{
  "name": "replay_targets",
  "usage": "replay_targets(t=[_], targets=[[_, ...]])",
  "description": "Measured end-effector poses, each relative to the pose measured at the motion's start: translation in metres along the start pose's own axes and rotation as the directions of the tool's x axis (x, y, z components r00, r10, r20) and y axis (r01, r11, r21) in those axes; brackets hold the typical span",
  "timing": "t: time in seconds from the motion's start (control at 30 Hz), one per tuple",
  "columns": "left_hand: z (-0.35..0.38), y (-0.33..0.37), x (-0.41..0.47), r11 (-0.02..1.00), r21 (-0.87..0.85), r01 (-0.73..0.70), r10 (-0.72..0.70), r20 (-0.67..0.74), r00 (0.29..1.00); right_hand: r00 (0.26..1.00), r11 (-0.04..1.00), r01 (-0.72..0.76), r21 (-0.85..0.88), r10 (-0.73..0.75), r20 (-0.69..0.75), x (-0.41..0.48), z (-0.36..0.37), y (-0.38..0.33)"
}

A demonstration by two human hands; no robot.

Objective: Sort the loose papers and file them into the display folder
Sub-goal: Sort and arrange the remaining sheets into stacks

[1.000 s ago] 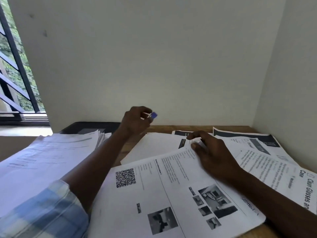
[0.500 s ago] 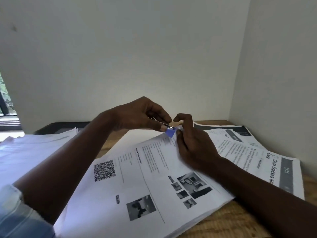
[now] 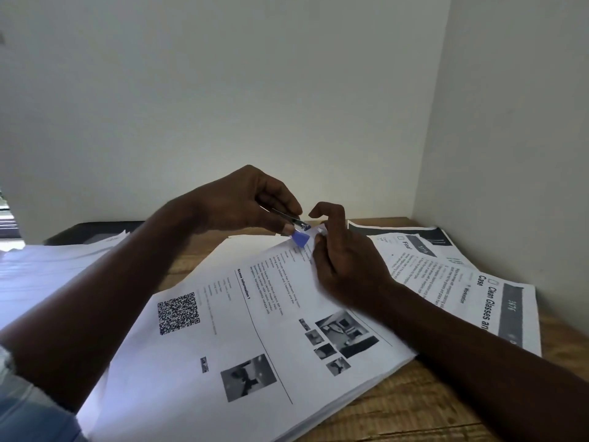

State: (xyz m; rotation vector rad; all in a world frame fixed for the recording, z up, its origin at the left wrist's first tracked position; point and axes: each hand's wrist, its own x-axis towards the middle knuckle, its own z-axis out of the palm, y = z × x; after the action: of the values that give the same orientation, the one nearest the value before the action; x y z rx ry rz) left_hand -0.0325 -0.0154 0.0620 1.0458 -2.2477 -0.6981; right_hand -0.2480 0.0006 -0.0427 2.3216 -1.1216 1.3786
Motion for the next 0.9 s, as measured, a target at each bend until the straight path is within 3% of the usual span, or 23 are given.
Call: replay_targets(t=[0.33, 0.7, 0.9], targets=[[0.008, 0.005, 0.0, 0.999, -0.01, -0.037, 0.037, 0.011, 0.999, 0.998, 0.999, 0.048, -0.024, -0.049, -0.027, 0.0, -0.002, -0.004], [0.013, 0.007, 0.002, 0.99, -0.063, -0.122, 0.118, -0.069, 0.991, 0.999, 0.998, -0.04, 0.045, 0.04, -0.011, 0.0, -0.001, -0.003], [0.013, 0.007, 0.002, 0.994, -0.043, -0.102, 0.1, -0.04, 0.994, 0.999, 0.994, -0.054, 0.091, 0.054, -0.002, 0.0, 0.0, -0.003]])
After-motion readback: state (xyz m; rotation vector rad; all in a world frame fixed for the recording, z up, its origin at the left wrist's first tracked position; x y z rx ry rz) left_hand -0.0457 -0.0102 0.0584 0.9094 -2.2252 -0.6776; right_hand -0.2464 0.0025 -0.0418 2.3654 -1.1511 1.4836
